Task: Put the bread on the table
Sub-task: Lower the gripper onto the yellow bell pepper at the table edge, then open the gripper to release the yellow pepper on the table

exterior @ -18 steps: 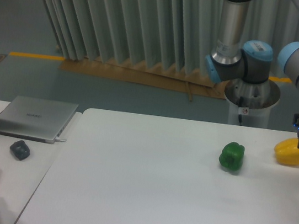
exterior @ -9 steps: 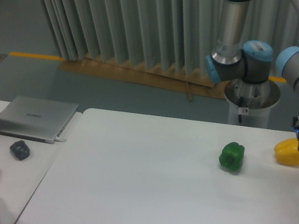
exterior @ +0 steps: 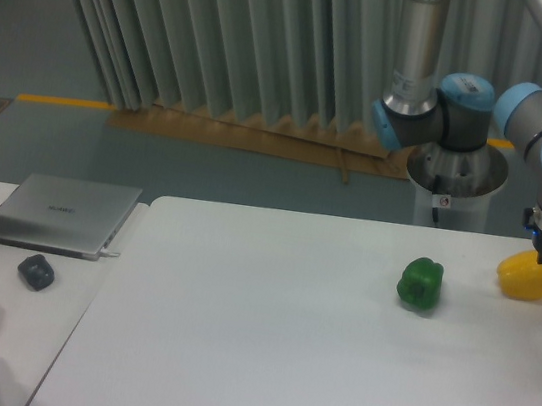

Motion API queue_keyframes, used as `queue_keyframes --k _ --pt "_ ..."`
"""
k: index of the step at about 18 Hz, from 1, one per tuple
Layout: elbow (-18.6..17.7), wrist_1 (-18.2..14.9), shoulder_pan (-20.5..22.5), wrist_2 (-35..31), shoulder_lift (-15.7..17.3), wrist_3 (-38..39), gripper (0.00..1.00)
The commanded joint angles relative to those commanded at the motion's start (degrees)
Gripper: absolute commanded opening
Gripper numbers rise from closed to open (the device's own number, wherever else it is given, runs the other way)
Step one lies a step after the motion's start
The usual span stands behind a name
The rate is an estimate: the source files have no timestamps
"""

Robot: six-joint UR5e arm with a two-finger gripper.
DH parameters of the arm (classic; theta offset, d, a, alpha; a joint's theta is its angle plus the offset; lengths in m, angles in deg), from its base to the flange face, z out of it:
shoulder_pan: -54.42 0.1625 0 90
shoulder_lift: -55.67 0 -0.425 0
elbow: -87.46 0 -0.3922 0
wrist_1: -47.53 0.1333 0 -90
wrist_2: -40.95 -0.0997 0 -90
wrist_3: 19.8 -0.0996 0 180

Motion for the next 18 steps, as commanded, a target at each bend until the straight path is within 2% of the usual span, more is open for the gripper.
queue_keyframes --k 7,12,15,18 --pt "-4.4 0.0 -0.1 -1.2 2.6 0.0 1.0" --pt "-6.0 0.3 -0.4 -2.0 2.7 0.0 1.0" --pt "-7.0 0.6 -0.7 -5.3 1.8 0.3 1.0" --pt "-7.4 1.8 -0.6 -5.7 1.0 0.1 1.0"
